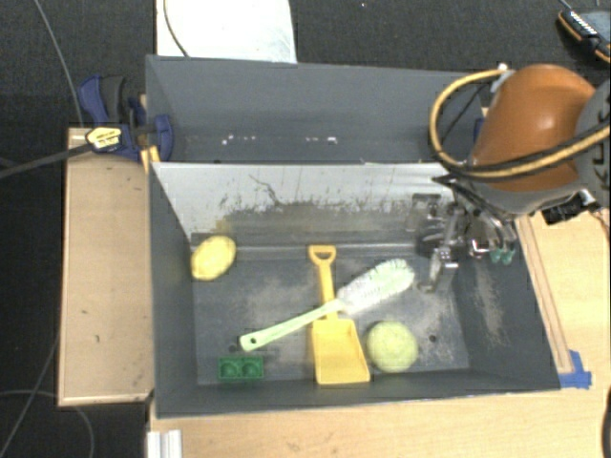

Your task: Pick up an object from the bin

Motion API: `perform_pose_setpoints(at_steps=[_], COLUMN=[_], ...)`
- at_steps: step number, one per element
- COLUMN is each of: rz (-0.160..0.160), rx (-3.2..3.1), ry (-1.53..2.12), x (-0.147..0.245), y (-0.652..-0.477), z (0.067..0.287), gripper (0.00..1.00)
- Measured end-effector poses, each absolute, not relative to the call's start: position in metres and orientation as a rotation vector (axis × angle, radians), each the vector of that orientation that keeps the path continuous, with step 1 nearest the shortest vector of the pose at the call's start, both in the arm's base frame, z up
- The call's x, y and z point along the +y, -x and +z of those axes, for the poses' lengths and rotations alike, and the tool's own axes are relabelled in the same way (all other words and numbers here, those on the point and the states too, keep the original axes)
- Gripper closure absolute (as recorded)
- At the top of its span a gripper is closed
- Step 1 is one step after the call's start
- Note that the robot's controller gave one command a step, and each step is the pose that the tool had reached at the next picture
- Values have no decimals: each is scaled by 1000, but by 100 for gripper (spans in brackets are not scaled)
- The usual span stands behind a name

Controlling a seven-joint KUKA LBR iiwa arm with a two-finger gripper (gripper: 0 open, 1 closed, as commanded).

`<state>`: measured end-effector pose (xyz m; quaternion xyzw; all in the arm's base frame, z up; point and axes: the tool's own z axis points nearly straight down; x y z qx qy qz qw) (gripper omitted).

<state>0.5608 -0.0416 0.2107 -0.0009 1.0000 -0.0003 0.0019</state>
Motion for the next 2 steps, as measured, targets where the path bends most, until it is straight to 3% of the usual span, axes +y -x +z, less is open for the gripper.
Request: perform_pose_setpoints(at_steps=[1,2], rz=[-1,-3], rx=[3138,3125], ry=[3,21], x=[-42,-36], y=[-561,-559], z=[211,186], gripper=[0,0])
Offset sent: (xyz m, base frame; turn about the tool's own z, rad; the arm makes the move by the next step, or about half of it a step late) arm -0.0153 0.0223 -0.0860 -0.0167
